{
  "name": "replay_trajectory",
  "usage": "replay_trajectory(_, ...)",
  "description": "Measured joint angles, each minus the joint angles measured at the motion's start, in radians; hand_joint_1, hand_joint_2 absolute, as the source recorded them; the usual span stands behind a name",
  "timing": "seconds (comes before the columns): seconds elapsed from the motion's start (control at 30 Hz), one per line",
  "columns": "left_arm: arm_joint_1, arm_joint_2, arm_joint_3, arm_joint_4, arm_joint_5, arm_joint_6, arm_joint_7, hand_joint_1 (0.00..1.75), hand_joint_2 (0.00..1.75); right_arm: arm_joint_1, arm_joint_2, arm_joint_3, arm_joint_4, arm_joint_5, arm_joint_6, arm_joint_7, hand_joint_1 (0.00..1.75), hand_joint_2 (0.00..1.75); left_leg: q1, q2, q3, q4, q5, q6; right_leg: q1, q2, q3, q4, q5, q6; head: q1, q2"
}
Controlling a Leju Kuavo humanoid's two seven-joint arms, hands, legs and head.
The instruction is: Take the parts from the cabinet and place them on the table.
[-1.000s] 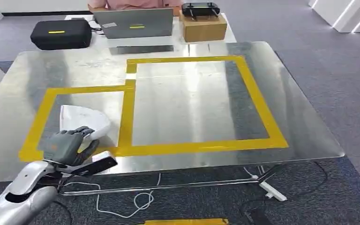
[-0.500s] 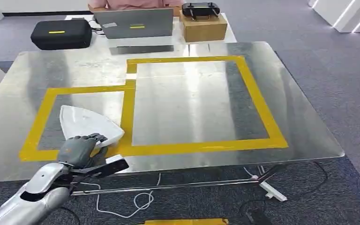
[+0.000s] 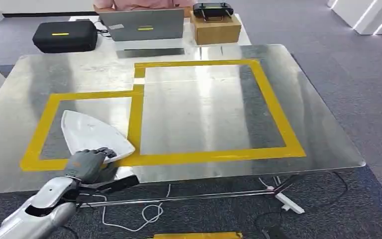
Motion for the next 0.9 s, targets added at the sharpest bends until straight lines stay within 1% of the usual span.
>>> replay_trajectory(0.1, 0.008, -0.001, -0.003, 0.008, -0.019, 0.024, 0.011, 0.0, 1.75, 0.001, 0.0, 0.0, -0.016, -0.009, -0.013, -0.006, 0.0, 0.0, 0.0, 0.0, 0.0, 0.0, 0.0, 0.0, 0.0, 0.0, 0.0, 0.0, 0.0, 0.0, 0.0, 0.0)
replay_trajectory(0.23, 0.016, -0.003, -0.001, 0.019, -0.017, 0.064, 0.01, 0.0, 1.75, 0.004, 0.0, 0.005, -0.016, -0.025, -0.003, -0.023, 0.0, 0.0, 0.0, 0.0, 0.0, 0.0, 0.0, 0.0, 0.0, -0.001, 0.0, 0.0, 0.0, 0.0, 0.0, 0.0)
replay_trajectory(0.27, 0.014, -0.004, 0.001, 0.021, -0.009, 0.072, 0.01, 0.0, 0.0, 0.004, 0.0, 0.006, -0.016, -0.028, -0.001, -0.027, 0.0, 0.0, 0.0, 0.0, 0.0, 0.0, 0.0, 0.0, 0.0, 0.0, 0.0, 0.0, 0.0, 0.0, 0.0, 0.0)
replay_trajectory(0.43, 0.014, -0.009, 0.019, 0.022, 0.044, 0.079, -0.002, 0.0, 0.0, 0.002, 0.0, 0.015, -0.018, -0.042, -0.017, -0.035, 0.0, 0.0, 0.0, 0.0, 0.0, 0.0, 0.0, 0.0, 0.0, 0.0, 0.0, 0.0, 0.0, 0.0, 0.0, 0.0)
replay_trajectory(0.5, 0.016, -0.013, 0.026, 0.022, 0.056, 0.093, -0.012, 0.0, 0.0, 0.002, 0.0, 0.019, -0.019, -0.046, -0.02, -0.039, 0.0, 0.0, 0.0, 0.0, 0.0, 0.0, 0.0, 0.0, 0.0, 0.0, 0.0, 0.0, 0.0, 0.0, 0.0, 0.0)
replay_trajectory(0.67, 0.017, -0.015, 0.042, 0.016, 0.066, 0.148, -0.024, 0.0, 0.0, 0.0, 0.0, 0.029, -0.019, -0.06, -0.027, -0.052, 0.0, 0.0, 0.0, 0.0, 0.0, 0.0, 0.0, 0.0, 0.0, 0.0, 0.0, 0.0, 0.0, 0.0, 0.0, 0.0)
replay_trajectory(0.9, 0.017, -0.017, 0.055, 0.007, 0.07, 0.163, -0.03, 0.0, 0.0, -0.004, 0.0, 0.034, -0.019, -0.063, -0.026, -0.059, 0.0, 0.0, 0.0, 0.0, 0.0, 0.0, 0.0, 0.0, 0.0, 0.0, 0.0, 0.0, 0.0, 0.0, 0.0, 0.0)
